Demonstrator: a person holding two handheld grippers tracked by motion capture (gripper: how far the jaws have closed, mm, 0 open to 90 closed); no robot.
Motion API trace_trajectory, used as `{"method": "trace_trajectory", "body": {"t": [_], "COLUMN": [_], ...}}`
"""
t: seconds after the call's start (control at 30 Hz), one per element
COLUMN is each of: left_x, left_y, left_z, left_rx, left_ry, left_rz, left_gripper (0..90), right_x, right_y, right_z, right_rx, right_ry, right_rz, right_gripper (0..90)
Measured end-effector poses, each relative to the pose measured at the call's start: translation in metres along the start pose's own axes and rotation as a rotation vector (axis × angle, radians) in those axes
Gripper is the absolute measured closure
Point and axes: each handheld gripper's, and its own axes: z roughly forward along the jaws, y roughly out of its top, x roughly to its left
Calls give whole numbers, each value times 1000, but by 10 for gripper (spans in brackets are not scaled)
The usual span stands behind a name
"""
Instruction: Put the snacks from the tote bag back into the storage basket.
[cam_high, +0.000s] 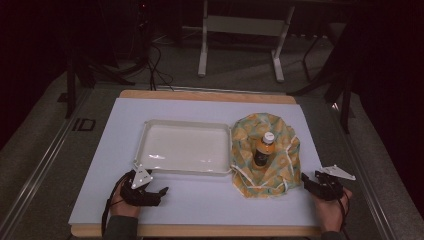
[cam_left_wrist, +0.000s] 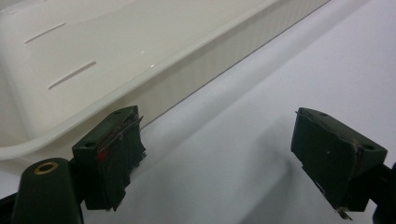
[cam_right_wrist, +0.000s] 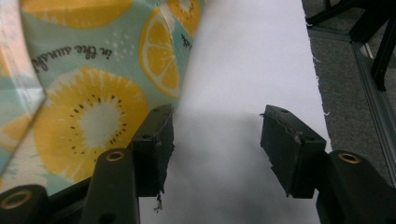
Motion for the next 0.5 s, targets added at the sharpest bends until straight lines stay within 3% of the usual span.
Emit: {"method": "trace_trajectory", "body": {"t": [0.2, 0.5], "left_x": [0, 1], "left_y": [0, -1], "left_z": [0, -1], "left_rx": [-5, -16], "left_ry": [-1, -20], "left_rz": [-1, -3], "left_gripper": [165, 166], "right_x": [-2, 0], "right_y": [0, 8], "right_z": [-1, -7], "right_rx": [-11, -33], "right_ry": [17, 24], "right_rz": [11, 2], "right_gripper": [519, 543]}}
